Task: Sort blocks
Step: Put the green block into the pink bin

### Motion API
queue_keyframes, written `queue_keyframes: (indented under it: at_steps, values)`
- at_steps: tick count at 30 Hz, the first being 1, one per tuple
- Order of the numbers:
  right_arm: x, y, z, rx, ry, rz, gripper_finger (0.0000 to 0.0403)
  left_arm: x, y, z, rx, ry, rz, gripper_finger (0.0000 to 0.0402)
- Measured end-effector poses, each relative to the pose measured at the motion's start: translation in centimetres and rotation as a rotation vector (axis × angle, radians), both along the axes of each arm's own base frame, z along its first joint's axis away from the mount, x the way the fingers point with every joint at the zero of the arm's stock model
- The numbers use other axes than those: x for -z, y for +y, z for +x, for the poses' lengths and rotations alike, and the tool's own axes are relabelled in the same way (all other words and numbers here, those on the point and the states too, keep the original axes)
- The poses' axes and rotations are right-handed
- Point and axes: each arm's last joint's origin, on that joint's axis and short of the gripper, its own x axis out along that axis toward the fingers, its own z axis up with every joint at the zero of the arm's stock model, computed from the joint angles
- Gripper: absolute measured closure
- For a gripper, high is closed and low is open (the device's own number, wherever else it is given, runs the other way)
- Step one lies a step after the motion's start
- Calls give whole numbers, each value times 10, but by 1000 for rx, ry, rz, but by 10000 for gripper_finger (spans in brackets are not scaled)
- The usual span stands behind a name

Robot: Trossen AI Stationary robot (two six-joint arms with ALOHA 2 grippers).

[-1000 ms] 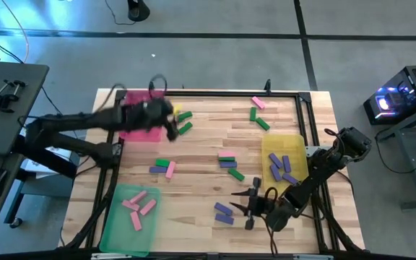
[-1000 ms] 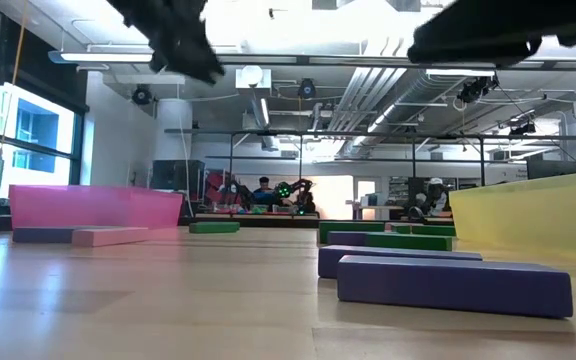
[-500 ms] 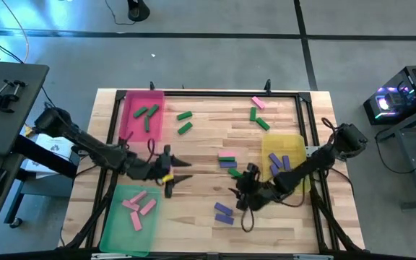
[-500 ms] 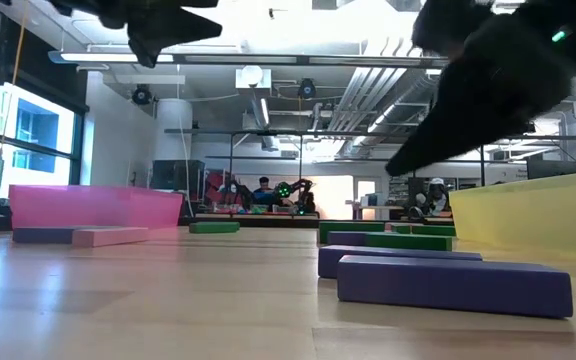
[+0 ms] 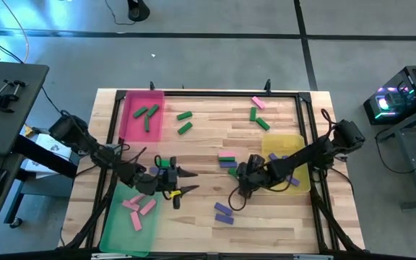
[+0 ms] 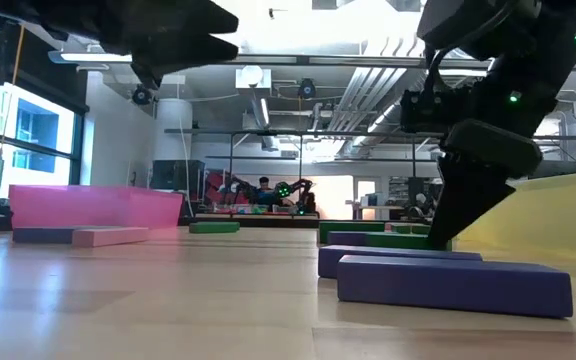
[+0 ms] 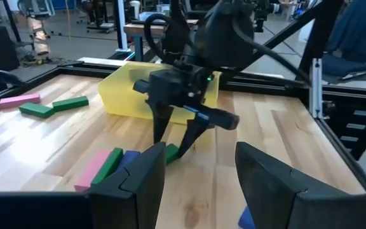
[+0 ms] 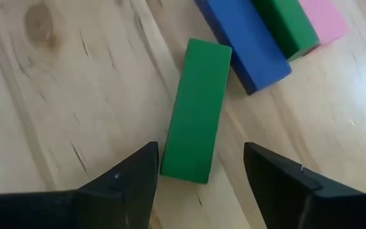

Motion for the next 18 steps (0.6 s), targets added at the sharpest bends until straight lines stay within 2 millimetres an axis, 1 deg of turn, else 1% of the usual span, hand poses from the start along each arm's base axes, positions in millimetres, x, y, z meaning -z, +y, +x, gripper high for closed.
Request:
queue_keyframes:
  at_steps: [3,7,11,15,18]
  values:
    - [1,1,0,-24,14,13,201,0,2,1,-9,0,0,226]
    - [10,3,3,-28,34,11,229,0,4,2,-15,-2,0,226]
    - [21,4,6,-28,45,2,271,0,4,2,-17,0,0,226]
    - [23,5,7,-14,32,-2,319,0,4,2,-18,-1,-6,226]
    - [23,9,7,-10,12,-15,324,2,6,3,-39,3,-89,225]
